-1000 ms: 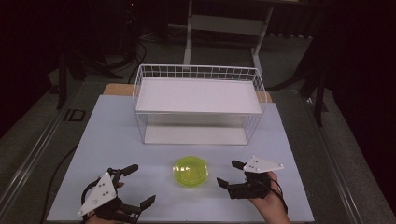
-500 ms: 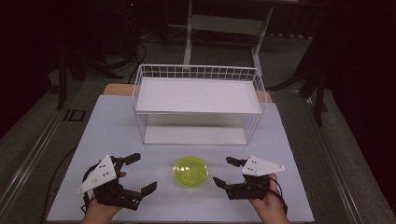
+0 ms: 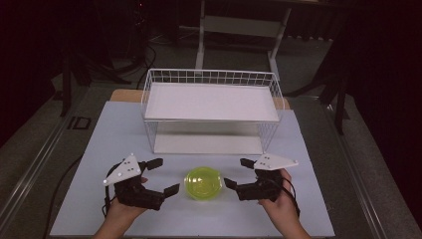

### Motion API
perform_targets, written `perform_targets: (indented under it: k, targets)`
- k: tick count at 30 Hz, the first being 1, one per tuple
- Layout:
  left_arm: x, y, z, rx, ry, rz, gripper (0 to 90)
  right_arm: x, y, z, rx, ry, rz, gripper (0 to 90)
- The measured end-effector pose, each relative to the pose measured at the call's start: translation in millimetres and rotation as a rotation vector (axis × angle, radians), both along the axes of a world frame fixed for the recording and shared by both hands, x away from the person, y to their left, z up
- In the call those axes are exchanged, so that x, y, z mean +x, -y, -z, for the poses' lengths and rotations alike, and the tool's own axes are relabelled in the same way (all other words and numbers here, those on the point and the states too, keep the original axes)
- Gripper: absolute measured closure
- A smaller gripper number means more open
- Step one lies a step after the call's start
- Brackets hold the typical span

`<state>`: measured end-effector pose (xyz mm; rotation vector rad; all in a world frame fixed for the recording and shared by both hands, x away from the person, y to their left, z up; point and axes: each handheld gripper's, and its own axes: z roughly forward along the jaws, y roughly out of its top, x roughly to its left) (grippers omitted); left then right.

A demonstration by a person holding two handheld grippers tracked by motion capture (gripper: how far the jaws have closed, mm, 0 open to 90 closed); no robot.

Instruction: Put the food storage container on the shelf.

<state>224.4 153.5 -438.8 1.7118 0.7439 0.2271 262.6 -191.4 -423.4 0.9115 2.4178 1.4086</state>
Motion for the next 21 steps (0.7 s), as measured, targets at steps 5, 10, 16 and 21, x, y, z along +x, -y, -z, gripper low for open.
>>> perform_targets:
  k: [5,10,16,21]
  targets:
    - [15.5,15.3,23.2,0.027,-0.104,-0.044,12.2,14.8,-7.1,15.9,0.062,-0.108,0.035,11.2]
    - [22.8,22.7,40.5,0.002,-0.23,-0.073,14.8,17.5,-13.7,26.7,0.066,-0.165,0.051,25.5]
    - [31.4,19.0,56.3,-0.053,-0.431,-0.134,23.0,29.9,-13.5,45.0,0.094,-0.316,0.069,41.0]
    - [36.8,15.1,67.4,-0.101,-0.557,-0.147,34.4,36.4,-12.7,57.7,0.137,-0.446,0.084,50.3]
